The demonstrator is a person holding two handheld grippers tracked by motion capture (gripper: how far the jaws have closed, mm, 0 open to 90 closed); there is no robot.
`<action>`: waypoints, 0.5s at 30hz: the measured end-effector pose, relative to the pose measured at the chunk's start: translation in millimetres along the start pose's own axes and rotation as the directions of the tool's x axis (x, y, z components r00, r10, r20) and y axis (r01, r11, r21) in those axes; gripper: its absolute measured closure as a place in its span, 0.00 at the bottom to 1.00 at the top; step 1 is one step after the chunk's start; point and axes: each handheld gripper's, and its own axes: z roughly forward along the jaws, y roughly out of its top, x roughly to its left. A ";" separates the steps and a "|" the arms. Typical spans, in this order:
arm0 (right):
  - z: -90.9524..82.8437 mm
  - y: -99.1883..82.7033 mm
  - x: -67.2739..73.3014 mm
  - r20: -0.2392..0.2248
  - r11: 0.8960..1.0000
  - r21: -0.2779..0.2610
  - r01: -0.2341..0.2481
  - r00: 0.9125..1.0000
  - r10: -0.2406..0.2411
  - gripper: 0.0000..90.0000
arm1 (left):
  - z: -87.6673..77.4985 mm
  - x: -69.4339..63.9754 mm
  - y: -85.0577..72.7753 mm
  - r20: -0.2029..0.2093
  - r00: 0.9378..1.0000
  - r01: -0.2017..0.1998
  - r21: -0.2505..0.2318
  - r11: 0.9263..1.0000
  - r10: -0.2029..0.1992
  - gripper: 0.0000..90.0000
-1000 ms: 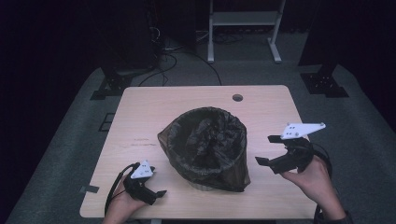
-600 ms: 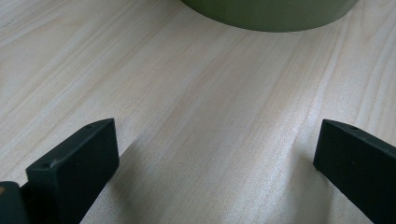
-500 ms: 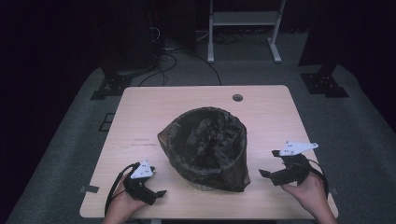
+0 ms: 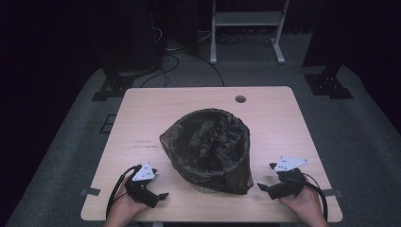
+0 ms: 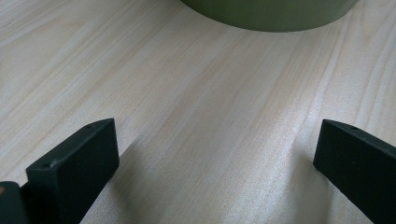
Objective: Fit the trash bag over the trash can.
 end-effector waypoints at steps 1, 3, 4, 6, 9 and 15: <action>1.9 -0.2 1.6 -0.004 1.000 0.000 0.003 1.000 -0.003 0.11 | 0.0 0.0 0.0 0.000 1.000 0.000 0.000 1.000 0.000 0.00; 7.1 -0.3 5.7 -0.015 1.000 0.005 0.014 1.000 -0.014 0.11 | 0.0 0.0 0.0 0.000 1.000 0.000 0.000 1.000 0.000 0.00; 9.1 -0.2 7.3 -0.021 1.000 0.007 0.019 1.000 -0.019 0.11 | 0.0 0.0 0.0 0.000 1.000 -0.001 0.000 1.000 0.001 0.00; 15.1 0.5 12.1 -0.038 0.999 0.016 0.033 0.999 -0.032 0.11 | 0.0 0.0 0.0 0.000 1.000 0.000 0.000 1.000 0.000 0.00; 21.3 1.8 17.2 -0.055 0.998 0.026 0.049 0.997 -0.048 0.11 | 0.0 0.0 0.0 0.000 1.000 0.000 0.000 1.000 0.000 0.00; 29.2 3.3 23.5 -0.098 0.998 0.016 0.059 0.994 -0.057 0.11 | 0.0 0.0 0.0 0.000 1.000 0.000 0.000 1.000 0.000 0.00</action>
